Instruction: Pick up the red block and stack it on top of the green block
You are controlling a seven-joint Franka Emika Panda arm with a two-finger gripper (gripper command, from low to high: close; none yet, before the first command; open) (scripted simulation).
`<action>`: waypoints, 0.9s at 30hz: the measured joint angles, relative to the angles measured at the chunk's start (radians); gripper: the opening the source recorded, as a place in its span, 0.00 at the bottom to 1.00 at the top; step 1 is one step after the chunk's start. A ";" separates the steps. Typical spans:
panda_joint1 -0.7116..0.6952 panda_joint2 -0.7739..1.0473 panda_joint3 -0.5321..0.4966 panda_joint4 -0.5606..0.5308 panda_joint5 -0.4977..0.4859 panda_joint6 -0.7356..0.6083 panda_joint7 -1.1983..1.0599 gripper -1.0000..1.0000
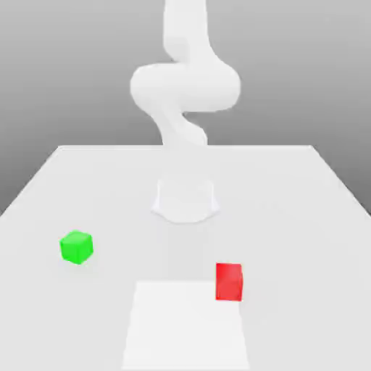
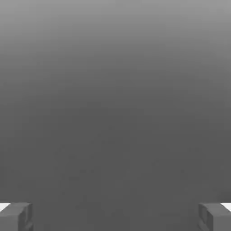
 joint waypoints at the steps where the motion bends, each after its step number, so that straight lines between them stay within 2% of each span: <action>1: 0.004 0.032 0.007 -0.030 0.007 0.024 0.009 0.50; 11: 0.047 0.344 0.091 -0.324 0.055 0.260 0.112 0.50; 17: 0.068 0.595 0.155 -0.512 0.040 0.443 0.218 0.50; 20: 0.075 0.752 0.145 -0.529 -0.036 0.566 0.290 0.50; 24: 0.150 0.903 0.050 -0.512 -0.117 0.693 0.351 0.50; 25: 0.163 0.924 0.036 -0.510 -0.124 0.711 0.357 0.00; 27: 0.163 0.924 0.036 -0.510 -0.125 0.711 0.357 0.00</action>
